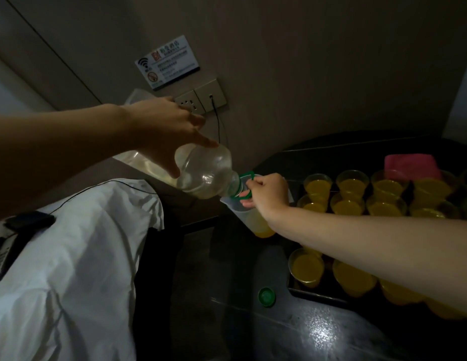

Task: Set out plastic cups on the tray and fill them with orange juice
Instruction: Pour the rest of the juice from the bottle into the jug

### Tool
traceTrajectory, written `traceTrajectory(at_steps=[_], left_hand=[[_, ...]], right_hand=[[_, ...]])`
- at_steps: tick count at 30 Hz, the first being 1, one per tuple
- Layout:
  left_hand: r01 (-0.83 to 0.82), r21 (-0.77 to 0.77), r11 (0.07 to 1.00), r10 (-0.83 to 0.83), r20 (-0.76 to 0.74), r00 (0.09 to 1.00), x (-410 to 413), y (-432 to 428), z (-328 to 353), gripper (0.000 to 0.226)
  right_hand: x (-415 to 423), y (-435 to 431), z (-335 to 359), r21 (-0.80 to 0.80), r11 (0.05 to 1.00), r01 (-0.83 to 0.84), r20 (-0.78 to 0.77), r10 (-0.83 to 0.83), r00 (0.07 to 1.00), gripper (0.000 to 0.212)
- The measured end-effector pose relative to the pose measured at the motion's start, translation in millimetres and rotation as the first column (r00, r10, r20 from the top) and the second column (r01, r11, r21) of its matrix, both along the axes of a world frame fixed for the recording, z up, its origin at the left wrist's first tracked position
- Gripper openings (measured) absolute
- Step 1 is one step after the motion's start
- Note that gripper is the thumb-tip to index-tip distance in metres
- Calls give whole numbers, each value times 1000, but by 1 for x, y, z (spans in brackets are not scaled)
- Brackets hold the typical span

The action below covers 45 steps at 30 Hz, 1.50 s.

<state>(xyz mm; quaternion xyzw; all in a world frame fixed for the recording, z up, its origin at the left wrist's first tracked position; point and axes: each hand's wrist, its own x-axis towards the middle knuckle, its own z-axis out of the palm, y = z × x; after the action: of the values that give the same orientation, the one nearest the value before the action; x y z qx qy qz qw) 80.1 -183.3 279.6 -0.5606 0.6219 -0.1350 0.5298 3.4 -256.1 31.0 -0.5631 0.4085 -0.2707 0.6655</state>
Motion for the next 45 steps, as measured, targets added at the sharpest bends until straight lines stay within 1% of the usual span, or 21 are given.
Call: traceTrajectory(at_steps=[2, 5, 6, 9, 10, 14, 19, 24, 27, 30, 31, 33, 35, 37, 40, 42, 43, 45], left_hand=[[1, 13, 1000, -1, 14, 1000, -2, -2, 0, 105], [11, 18, 1000, -12, 14, 1000, -4, -4, 0, 107], [10, 13, 1000, -10, 10, 1000, -4, -4, 0, 107], [-5, -14, 1000, 5, -12, 1000, -5, -2, 2, 107], [-4, -23, 1000, 3, -17, 1000, -6, -1, 4, 107], [6, -28, 1000, -6, -1, 1000, -6, 2, 8, 107], [-2, -11, 1000, 2, 33, 999, -8, 9, 10, 106], [-26, -81, 996, 26, -2, 1000, -2, 30, 12, 107], [-102, -160, 982, 95, -51, 994, 3, 49, 9, 110], [-184, -264, 947, 147, -152, 977, 10, 72, 3, 113], [-215, -304, 928, 162, -192, 968, 12, 80, -1, 115], [-299, -391, 870, 197, -280, 939, 12, 96, -15, 123], [-395, -488, 779, 205, -397, 895, 8, 111, -37, 132], [-490, -553, 674, 172, -527, 832, 3, 125, -64, 132], [-633, -597, 493, 102, -682, 724, -8, 145, -105, 127], [-707, -616, 349, 4, -753, 658, -12, 156, -132, 125], [-731, -618, 289, -50, -772, 634, -13, 160, -144, 125], [-789, -584, 190, -120, -812, 571, -19, 163, -166, 124]], right_hand=[[2, 0, -3, -17, 1000, -2, -15, 2, 1000, 22], [-4, 1, -2, -34, 999, -4, 12, 5, 1000, 28], [-8, 1, 0, -56, 998, -6, 24, 8, 1000, 28], [-18, 3, 4, -166, 986, -11, 49, 19, 999, 18], [-19, 2, 5, -179, 984, -5, 59, 16, 998, 16], [-19, 4, 8, -161, 987, 15, 76, -3, 997, 17], [-18, 13, 11, -184, 983, 24, 65, -13, 998, 21], [-22, 12, 17, -178, 984, 8, 79, 7, 997, 18], [-29, 7, 21, -254, 967, -5, 54, 20, 998, 20], [-34, 1, 29, -339, 940, 25, 25, -17, 1000, 22], [-36, 1, 34, -382, 923, 32, 16, -28, 999, 23], [-40, 2, 44, -524, 851, 25, -34, -51, 998, 28], [-46, 8, 56, -637, 770, 14, -48, -58, 997, 31], [-50, 12, 63, -696, 717, 23, -28, -58, 998, 30], [-55, 19, 75, -745, 665, 42, 5, -58, 998, 25], [-57, 26, 82, -783, 620, 38, 12, -45, 999, 26], [-58, 30, 84, -806, 590, 31, 9, -41, 999, 28], [-59, 38, 87, -871, 490, 17, 0, -34, 999, 28]])
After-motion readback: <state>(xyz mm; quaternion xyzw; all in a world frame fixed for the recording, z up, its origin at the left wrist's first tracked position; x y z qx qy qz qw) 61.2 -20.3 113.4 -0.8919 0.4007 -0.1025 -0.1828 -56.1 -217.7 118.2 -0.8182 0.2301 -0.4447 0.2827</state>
